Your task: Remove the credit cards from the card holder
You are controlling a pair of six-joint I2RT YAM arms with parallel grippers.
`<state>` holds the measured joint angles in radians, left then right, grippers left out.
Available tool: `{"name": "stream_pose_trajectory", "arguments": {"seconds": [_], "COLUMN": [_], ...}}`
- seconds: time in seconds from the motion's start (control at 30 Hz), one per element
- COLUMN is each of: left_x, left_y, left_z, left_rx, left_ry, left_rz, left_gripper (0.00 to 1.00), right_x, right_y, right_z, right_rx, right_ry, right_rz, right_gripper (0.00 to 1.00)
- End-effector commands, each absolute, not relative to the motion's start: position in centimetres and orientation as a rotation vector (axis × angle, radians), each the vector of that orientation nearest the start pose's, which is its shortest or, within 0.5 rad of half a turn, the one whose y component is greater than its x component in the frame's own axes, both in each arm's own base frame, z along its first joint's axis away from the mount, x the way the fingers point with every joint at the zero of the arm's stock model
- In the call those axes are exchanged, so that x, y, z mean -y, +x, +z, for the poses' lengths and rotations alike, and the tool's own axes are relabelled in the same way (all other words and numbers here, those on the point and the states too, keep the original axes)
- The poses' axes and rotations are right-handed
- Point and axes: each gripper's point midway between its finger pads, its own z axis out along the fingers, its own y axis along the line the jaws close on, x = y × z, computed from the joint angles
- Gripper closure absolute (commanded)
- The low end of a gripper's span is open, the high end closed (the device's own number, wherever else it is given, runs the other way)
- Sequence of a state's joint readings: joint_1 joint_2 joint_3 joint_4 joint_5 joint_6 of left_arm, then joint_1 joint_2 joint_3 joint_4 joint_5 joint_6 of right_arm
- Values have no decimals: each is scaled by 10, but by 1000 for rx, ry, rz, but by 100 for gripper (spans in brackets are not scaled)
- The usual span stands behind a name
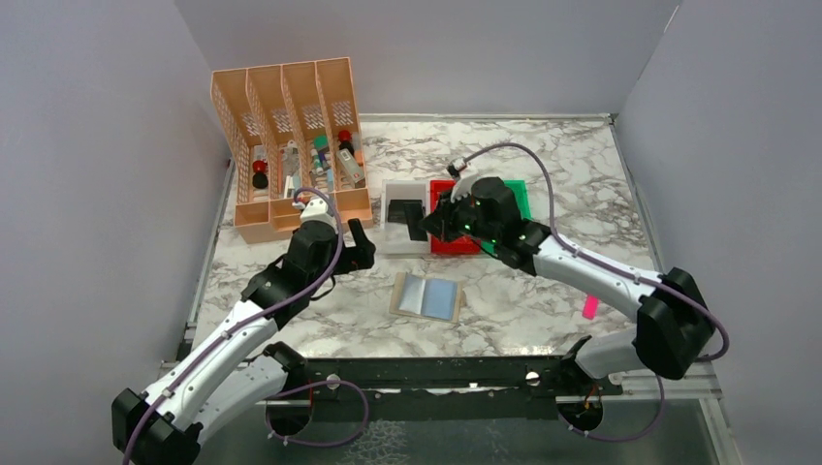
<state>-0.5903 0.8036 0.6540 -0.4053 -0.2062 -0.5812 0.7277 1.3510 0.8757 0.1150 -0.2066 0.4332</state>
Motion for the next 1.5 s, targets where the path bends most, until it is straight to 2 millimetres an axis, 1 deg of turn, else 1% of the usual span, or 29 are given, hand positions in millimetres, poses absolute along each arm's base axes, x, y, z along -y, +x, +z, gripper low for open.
{"name": "stream_pose_trajectory", "arguments": {"seconds": [0.0,0.07,0.13,0.27,0.33,0.43,0.5,0.57,0.67,0.7,0.83,0.97,1.07,1.13,1.23,1.37,1.47], "left_x": [123,125,126,129,130,130,130,129,129,129,128,128,128,128,128,127,127], "left_y": [240,238,235,231,229,227,226,225,223,223,223,223,223,222,222,221,221], "left_z": [160,156,150,143,142,143,142,141,141,142,143,143,142,142,143,145,145], "left_rx": [-2135,-2144,-2155,-2170,-2173,-2167,-2162,-2160,-2156,-2152,-2147,-2147,-2146,-2146,-2142,-2133,-2129], "left_ry": [-174,-187,-204,-209,-207,-209,-216,-217,-218,-218,-220,-219,-222,-222,-223,-233,-246], "left_rz": [-367,-391,-408,-431,-441,-457,-466,-471,-478,-481,-482,-480,-482,-483,-489,-497,-501], "left_gripper": [1,1,1,1,1,1,1,1,1,1,1,1,1,1,1,1,1], "right_x": [-312,-321,-333,-351,-355,-364,-370,-372,-371,-370,-364,-366,-373,-377,-382,-381,-381], "right_y": [320,334,344,363,373,380,384,388,398,401,413,415,415,419,416,415,410], "right_z": [173,169,163,156,157,156,150,140,129,122,115,112,106,103,88,81,78], "right_rx": [-2025,-1993,-1948,-1860,-1815,-1744,-1713,-1697,-1679,-1674,-1629,-1591,-1539,-1521,-1532,-1568,-1607], "right_ry": [-589,-690,-794,-928,-952,-1012,-1054,-1105,-1166,-1191,-1235,-1273,-1324,-1333,-1396,-1389,-1381], "right_rz": [503,378,306,169,75,24,2,-36,-136,-172,-297,-319,-309,-319,-297,-287,-248], "right_gripper": [99,99,99,99,99,99,99,99,99,99,99,99,99,98,96,90,85]}}
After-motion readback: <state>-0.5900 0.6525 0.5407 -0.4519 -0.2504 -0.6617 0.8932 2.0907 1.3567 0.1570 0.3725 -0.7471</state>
